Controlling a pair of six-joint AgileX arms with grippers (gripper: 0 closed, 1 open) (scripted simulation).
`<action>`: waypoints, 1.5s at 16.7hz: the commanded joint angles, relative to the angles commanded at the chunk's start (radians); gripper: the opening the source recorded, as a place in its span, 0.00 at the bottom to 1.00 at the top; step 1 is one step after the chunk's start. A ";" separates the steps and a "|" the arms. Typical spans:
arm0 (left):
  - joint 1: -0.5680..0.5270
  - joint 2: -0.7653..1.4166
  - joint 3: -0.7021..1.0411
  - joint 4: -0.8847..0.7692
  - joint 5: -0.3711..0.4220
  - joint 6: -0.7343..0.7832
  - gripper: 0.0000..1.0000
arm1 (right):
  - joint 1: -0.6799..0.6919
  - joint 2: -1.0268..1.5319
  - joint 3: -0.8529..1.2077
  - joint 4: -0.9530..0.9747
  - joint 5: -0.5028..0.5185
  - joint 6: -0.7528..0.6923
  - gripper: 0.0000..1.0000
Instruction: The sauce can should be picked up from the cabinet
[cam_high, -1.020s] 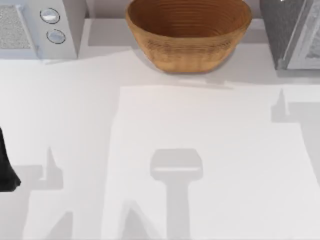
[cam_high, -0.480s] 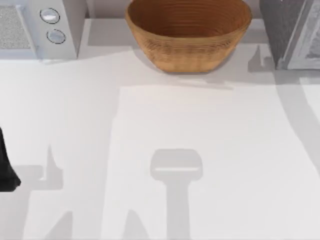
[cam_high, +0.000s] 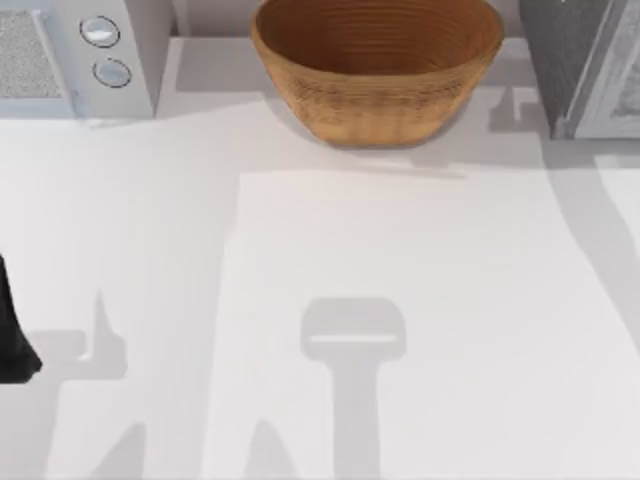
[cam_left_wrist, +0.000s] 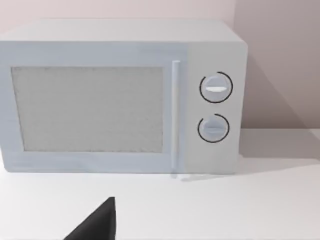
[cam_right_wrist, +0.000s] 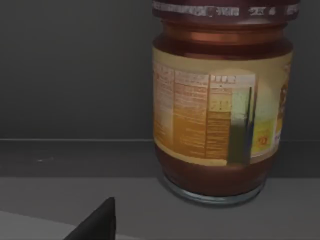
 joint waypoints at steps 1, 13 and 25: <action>0.000 0.000 0.000 0.000 0.000 0.000 1.00 | -0.001 0.003 0.003 0.001 -0.001 0.000 1.00; 0.000 0.000 0.000 0.000 0.000 0.000 1.00 | -0.054 0.271 0.213 0.066 -0.043 -0.001 1.00; 0.000 0.000 0.000 0.000 0.000 0.000 1.00 | -0.077 0.514 0.506 0.016 -0.062 -0.001 1.00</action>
